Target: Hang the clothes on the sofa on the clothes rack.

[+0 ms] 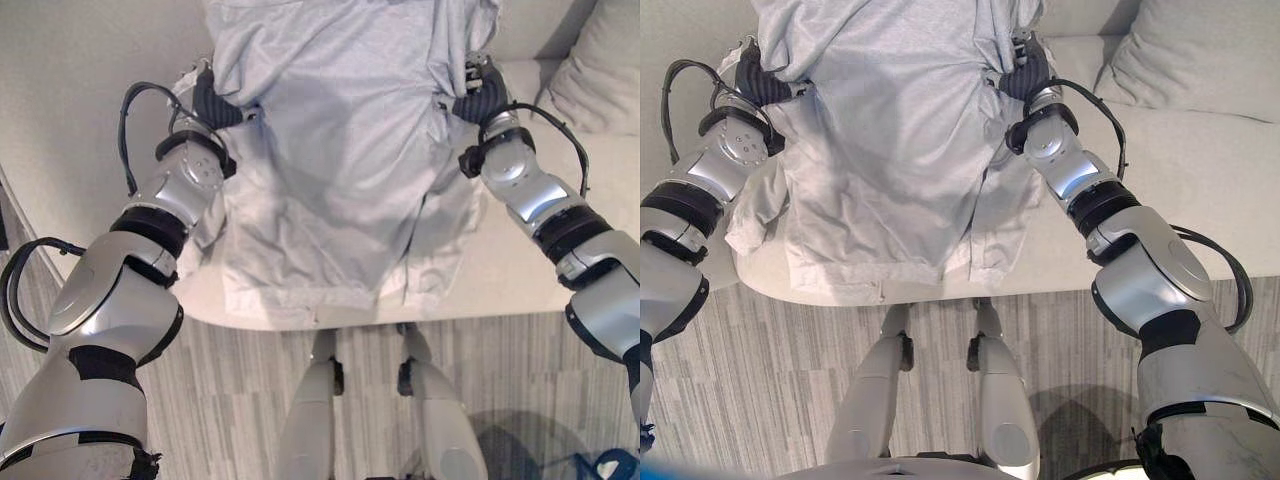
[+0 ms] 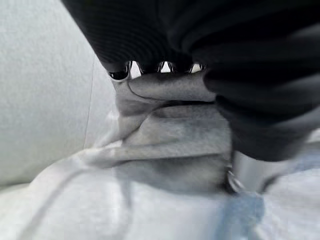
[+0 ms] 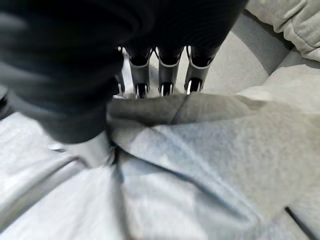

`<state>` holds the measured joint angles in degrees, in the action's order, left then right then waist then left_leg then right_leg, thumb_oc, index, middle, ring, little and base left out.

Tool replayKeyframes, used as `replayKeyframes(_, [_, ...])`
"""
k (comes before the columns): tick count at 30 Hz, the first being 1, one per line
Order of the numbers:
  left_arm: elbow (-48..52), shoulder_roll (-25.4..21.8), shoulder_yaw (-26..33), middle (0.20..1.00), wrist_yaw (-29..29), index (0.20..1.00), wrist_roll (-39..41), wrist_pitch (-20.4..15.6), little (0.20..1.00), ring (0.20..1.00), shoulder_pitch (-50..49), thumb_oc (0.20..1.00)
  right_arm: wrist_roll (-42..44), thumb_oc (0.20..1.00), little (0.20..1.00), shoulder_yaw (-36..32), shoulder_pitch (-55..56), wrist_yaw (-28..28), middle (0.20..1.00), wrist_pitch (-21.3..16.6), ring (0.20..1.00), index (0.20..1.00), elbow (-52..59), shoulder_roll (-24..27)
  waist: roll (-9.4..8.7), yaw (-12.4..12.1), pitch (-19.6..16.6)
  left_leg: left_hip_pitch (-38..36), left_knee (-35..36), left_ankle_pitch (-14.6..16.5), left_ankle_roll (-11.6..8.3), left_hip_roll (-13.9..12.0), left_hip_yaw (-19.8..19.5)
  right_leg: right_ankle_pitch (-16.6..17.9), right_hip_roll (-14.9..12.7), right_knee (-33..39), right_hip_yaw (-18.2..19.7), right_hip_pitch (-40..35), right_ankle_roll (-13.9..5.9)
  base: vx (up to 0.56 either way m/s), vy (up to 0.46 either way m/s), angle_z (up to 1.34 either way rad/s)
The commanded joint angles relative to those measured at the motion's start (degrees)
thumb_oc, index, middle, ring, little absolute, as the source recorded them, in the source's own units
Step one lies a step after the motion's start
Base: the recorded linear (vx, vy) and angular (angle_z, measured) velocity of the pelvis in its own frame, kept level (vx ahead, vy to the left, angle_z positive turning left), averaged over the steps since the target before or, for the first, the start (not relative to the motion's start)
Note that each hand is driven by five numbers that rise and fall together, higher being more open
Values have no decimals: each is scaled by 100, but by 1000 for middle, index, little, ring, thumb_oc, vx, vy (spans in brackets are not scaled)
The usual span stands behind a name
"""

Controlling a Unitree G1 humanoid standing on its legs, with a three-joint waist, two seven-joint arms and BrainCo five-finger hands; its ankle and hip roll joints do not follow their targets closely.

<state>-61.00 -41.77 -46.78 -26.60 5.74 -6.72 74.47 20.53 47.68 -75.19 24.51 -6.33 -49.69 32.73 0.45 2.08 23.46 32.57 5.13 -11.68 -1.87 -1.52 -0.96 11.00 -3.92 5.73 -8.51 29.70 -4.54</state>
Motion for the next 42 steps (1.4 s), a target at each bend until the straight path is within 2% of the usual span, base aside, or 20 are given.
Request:
replayKeyframes(1, [-241,65,-30,200,-236,200,-309,-20,200,200,623,200,-91,200,200,-214,-405,139,200,-351,200,200,132,-12,-125,53,7,-178,-13,117,-440,21,-149,327,-360,-73,379,307,-842,0,0,0])
replayKeyframes(8, [-30,-40,191,200,-419,200,-418,-9,200,200,434,200,-193,200,200,-522,-105,303,200,-421,200,200,531,87,-123,51,-8,-258,-13,152,-430,20,-172,292,-362,-73,395,227,-849,-1,-10,2])
replayKeyframes(16, [532,-51,750,200,-924,200,-785,74,200,200,-64,200,-639,200,200,-1249,569,735,200,-498,200,200,1370,88,-86,25,-93,-477,-13,233,-415,10,-194,200,-361,-73,385,-6,-855,-2,-14,2])
replayKeyframes(22, [1071,62,1257,200,-1402,200,-1223,159,200,200,-527,200,-1790,200,200,-1777,983,1379,200,-312,200,200,1984,-16,-55,-16,-272,-750,-13,333,-419,-19,-201,87,-375,-73,381,-305,-846,-1,-18,2])
replayKeyframes(23, [1177,88,1349,200,-1489,200,-1284,182,200,200,-600,200,-2058,200,200,-1853,1035,1512,200,-226,200,200,2102,-12,-57,-19,-314,-794,-13,348,-417,-20,-198,66,-372,-73,380,-355,-842,9,-57,1])
replayKeyframes(24, [1418,122,1557,200,-1710,200,-1450,230,200,200,-755,200,-2736,200,200,-1951,1116,1780,200,8,200,200,2360,44,-67,-32,-402,-905,-13,391,-423,-40,-193,19,-371,-73,354,-482,-836,14,-45,1])
replayKeyframes(26, [1533,142,1644,200,-1777,200,-1533,254,200,200,-842,200,-2979,200,200,-1982,1164,1847,200,101,200,200,2453,64,-65,-35,-438,-950,-13,406,-424,-51,-195,-2,-379,-73,343,-538,-831,6,-42,1])
replayKeyframes(29, [1912,188,1939,200,-2025,200,-1766,314,200,200,-1006,200,-3662,200,200,-2111,1218,2096,200,353,200,200,2683,174,-70,-69,-645,-1189,-13,529,-447,-115,-198,-126,-372,-73,308,-781,-817,40,-62,1])
replayKeyframes(33, [2218,145,2204,200,-2089,200,-1846,315,200,200,-1205,200,-3994,200,200,-2212,1324,2104,200,447,200,200,2882,242,-89,-79,-865,-1370,-13,553,-457,-152,-186,-193,-376,-73,266,-997,-792,57,-63,6])
replayKeyframes(36, [2704,-31,2596,200,-2086,200,-1937,269,200,200,-1426,200,-4352,200,200,-2334,1454,2031,200,463,200,200,3235,433,-123,-141,-1371,-1770,-13,679,-484,-271,-163,-426,-345,-73,185,-1423,-735,126,-101,12])
replayKeyframes(37, [2722,-31,2607,200,-2082,200,-1941,274,200,200,-1450,200,-4358,200,200,-2337,1472,2024,200,467,200,200,3250,432,-120,-137,-1367,-1787,-13,686,-486,-274,-165,-435,-343,-73,182,-1442,-733,124,-95,31])
replayKeyframes(39, [2884,-90,2758,200,-2060,200,-1931,236,200,200,-1545,200,-4454,200,200,-2375,1505,1933,200,446,200,200,3404,518,-130,-162,-1586,-1972,-13,734,-503,-323,-173,-542,-309,-73,136,-1646,-702,125,-95,36])
replayKeyframes(40, [3026,-164,2873,200,-2035,200,-1959,194,200,200,-1613,200,-4539,200,200,-2402,1500,1886,200,438,200,200,3506,619,-152,-208,-1806,-2110,-13,762,-522,-367,-167,-628,-280,-73,92,-1809,-677,108,-89,23])
replayKeyframes(42, [3133,-195,2957,200,-2030,200,-1966,184,200,200,-1659,200,-4565,200,200,-2413,1497,1839,200,436,200,200,3554,656,-150,-222,-1893,-2209,-13,784,-534,-399,-177,-685,-248,-73,59,-1920,-658,80,-98,14])
